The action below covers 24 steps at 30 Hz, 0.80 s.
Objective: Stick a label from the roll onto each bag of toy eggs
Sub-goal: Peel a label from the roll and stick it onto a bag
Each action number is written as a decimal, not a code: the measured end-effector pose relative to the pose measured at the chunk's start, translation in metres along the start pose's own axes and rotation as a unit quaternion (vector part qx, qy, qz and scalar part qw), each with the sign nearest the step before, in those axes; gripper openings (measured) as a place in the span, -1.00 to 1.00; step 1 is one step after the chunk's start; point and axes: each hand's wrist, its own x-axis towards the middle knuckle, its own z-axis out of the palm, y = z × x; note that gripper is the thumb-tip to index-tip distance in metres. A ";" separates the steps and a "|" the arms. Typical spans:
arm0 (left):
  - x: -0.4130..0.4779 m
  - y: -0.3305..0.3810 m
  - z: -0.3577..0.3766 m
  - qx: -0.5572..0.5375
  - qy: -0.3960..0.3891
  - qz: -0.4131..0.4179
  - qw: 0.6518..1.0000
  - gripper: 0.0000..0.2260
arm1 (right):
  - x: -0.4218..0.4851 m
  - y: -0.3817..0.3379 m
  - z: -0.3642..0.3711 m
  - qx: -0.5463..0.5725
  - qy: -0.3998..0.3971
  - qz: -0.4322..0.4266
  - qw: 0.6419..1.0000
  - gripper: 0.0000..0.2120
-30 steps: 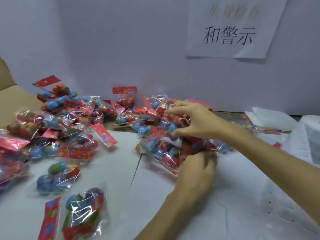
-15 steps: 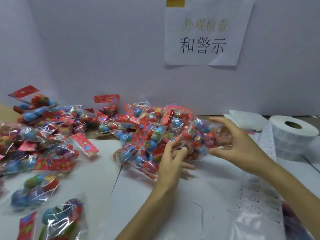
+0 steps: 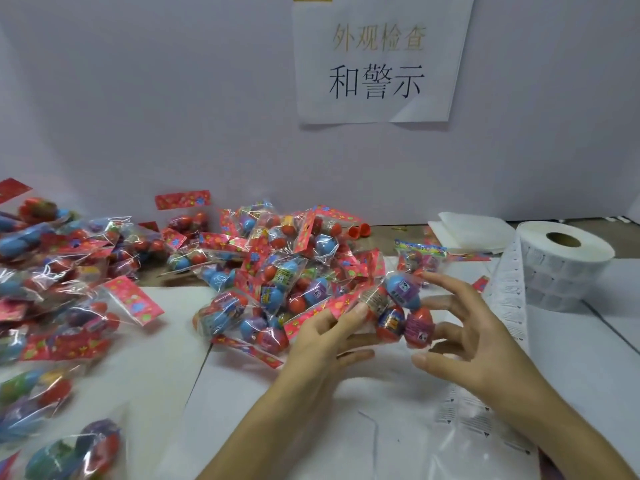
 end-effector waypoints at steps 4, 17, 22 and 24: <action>-0.001 -0.004 -0.001 -0.002 0.019 0.025 0.999 -0.55 | -0.003 -0.007 0.005 0.002 0.007 0.016 1.000 -0.47; -0.005 0.001 -0.005 0.057 0.017 0.059 0.997 -0.77 | -0.006 -0.007 0.017 -0.013 0.012 0.018 1.000 -0.75; -0.008 -0.004 0.001 0.082 -0.003 0.064 0.995 -0.65 | -0.007 -0.010 0.017 0.008 0.034 0.012 0.999 -0.89; -0.010 -0.004 0.004 0.076 -0.031 0.050 0.995 -0.57 | -0.006 -0.011 0.016 0.027 0.045 0.018 0.998 -0.96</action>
